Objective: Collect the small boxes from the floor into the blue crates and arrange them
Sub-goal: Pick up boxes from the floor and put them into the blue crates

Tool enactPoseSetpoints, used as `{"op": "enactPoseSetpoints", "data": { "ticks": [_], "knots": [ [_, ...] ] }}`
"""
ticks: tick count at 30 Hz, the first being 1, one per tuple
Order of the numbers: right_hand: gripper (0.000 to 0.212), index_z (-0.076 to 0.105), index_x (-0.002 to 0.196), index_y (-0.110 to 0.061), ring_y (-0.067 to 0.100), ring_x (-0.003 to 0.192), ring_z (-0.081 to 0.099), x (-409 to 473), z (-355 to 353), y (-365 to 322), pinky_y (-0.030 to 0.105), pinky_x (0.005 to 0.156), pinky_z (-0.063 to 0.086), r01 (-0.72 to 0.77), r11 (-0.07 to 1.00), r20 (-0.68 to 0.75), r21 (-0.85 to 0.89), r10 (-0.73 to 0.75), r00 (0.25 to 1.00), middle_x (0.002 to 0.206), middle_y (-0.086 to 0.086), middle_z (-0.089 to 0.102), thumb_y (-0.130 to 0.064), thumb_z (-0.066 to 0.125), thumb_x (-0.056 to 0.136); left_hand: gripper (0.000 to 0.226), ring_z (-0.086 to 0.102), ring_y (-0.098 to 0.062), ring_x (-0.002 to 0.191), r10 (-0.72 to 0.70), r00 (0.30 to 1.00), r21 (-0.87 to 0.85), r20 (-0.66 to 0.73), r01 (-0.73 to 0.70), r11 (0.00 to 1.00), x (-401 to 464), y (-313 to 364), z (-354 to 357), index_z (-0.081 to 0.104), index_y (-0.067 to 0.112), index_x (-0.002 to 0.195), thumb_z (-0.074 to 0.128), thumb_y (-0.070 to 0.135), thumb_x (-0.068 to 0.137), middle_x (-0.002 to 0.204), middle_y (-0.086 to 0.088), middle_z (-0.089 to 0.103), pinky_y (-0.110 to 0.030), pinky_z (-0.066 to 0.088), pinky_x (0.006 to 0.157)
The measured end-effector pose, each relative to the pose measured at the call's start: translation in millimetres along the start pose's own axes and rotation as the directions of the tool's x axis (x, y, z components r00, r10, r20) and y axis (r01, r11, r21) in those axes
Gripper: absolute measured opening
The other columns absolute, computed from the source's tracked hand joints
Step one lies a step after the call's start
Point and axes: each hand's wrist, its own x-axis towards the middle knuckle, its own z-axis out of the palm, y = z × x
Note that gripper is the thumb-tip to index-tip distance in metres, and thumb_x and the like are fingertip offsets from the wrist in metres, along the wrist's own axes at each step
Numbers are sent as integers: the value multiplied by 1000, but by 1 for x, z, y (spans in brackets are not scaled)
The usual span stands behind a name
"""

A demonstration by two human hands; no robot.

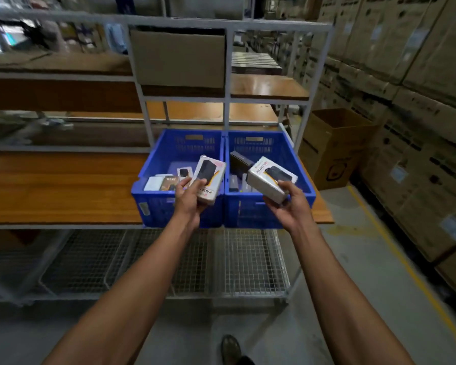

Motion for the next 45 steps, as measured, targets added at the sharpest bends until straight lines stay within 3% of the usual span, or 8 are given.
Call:
{"op": "enactPoseSetpoints", "data": {
  "ticks": [6,9,16,20,23,26,33,45],
  "knots": [
    [36,69,120,-11,14,75,66,121,80,11,25,60,50,-48,956,64,-289,70,996,100,7,72,-28,78,89,60,75,-27,96,73,980,76,-185,-60,995,100,32,13,55,17,135,84,32,85,118,-13,74,-40,60,70],
    [75,60,132,-5,14,71,71,178,119,30,25,49,53,-29,898,96,-438,79,992,116,15,70,-36,90,70,69,71,-31,90,62,959,109,-277,-33,993,150,40,4,58,16,129,86,47,74,116,-18,74,-42,57,66],
    [51,36,133,-15,28,101,68,252,173,82,49,82,64,-86,834,116,-546,177,977,123,11,55,-29,70,98,17,68,-22,71,34,904,151,-426,33,988,206,55,-2,63,13,109,69,26,99,93,-12,74,-29,54,50],
    [36,51,140,-10,24,97,70,277,186,106,35,72,62,-188,831,147,-524,306,941,119,11,68,-23,56,106,20,73,-31,93,3,921,95,-390,37,995,224,59,-10,64,11,116,66,22,100,112,-19,74,-39,55,65],
    [30,58,132,3,20,78,63,283,184,113,56,107,51,-199,782,162,-591,356,920,87,6,60,-13,50,107,9,67,-16,88,30,907,120,-420,23,993,231,61,-18,64,15,109,58,12,103,111,-11,69,-29,54,68],
    [20,66,115,-3,25,112,66,281,183,113,47,111,50,-178,751,139,-635,338,931,107,11,66,-11,50,106,23,67,-18,107,39,904,112,-427,10,994,238,58,-27,65,12,126,55,10,105,122,-10,67,-28,59,84],
    [22,72,113,-11,30,93,69,262,166,104,30,66,46,-9,785,157,-620,136,978,103,23,72,-12,52,104,15,60,-20,85,23,975,208,-221,24,978,228,52,4,68,9,113,56,10,104,96,-9,65,-31,57,78],
    [18,72,86,-25,23,80,76,109,33,64,50,86,63,267,602,-140,-752,-541,829,84,2,76,-11,62,92,10,59,-8,66,-95,888,565,450,-201,800,108,-13,66,71,15,98,63,11,102,81,0,65,-25,53,61]
  ]
}}
